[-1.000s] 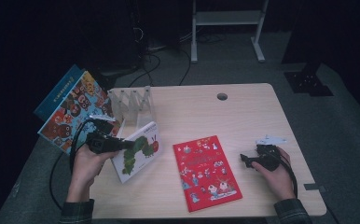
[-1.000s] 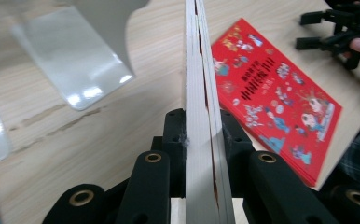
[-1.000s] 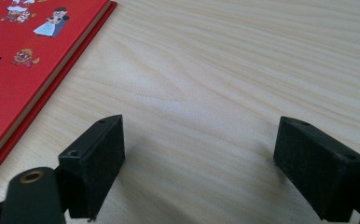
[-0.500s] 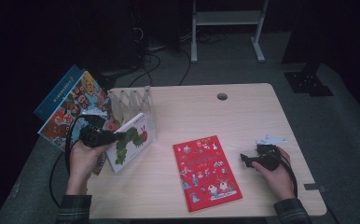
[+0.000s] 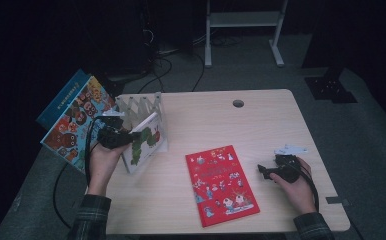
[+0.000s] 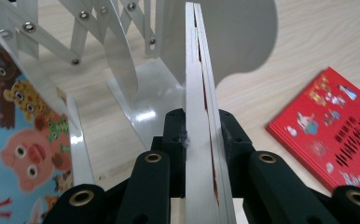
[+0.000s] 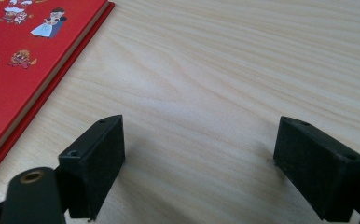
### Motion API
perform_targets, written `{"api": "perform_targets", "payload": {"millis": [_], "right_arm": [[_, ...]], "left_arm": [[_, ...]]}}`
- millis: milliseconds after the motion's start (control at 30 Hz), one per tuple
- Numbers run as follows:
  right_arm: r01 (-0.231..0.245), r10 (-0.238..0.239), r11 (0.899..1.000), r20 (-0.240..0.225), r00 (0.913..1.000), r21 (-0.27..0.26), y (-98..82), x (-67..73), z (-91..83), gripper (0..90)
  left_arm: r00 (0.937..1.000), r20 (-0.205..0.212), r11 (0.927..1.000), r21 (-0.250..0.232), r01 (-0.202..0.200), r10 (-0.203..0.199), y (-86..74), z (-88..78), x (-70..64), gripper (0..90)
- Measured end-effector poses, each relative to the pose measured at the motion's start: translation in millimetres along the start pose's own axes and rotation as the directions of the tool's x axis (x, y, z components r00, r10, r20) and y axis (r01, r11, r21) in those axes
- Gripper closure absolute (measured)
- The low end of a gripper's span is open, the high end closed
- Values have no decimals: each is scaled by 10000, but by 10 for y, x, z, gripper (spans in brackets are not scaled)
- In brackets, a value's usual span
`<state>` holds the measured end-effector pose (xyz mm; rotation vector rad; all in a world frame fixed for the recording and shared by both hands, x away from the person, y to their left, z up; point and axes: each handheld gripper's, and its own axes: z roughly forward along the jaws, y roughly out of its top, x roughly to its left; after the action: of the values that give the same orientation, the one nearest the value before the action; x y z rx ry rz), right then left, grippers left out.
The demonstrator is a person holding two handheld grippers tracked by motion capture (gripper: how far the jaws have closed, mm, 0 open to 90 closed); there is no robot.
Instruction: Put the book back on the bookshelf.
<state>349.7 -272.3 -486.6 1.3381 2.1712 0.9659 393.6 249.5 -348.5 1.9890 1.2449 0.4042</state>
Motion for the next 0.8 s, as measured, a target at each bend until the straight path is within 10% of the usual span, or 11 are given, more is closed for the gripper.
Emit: {"api": "perform_targets", "payload": {"millis": [800], "right_arm": [[-1,1,10000,-3,10000,2,0,-1,0,153]], "left_arm": [[9974,-652,9980,-576,257,-294,135,427,27,759]]}}
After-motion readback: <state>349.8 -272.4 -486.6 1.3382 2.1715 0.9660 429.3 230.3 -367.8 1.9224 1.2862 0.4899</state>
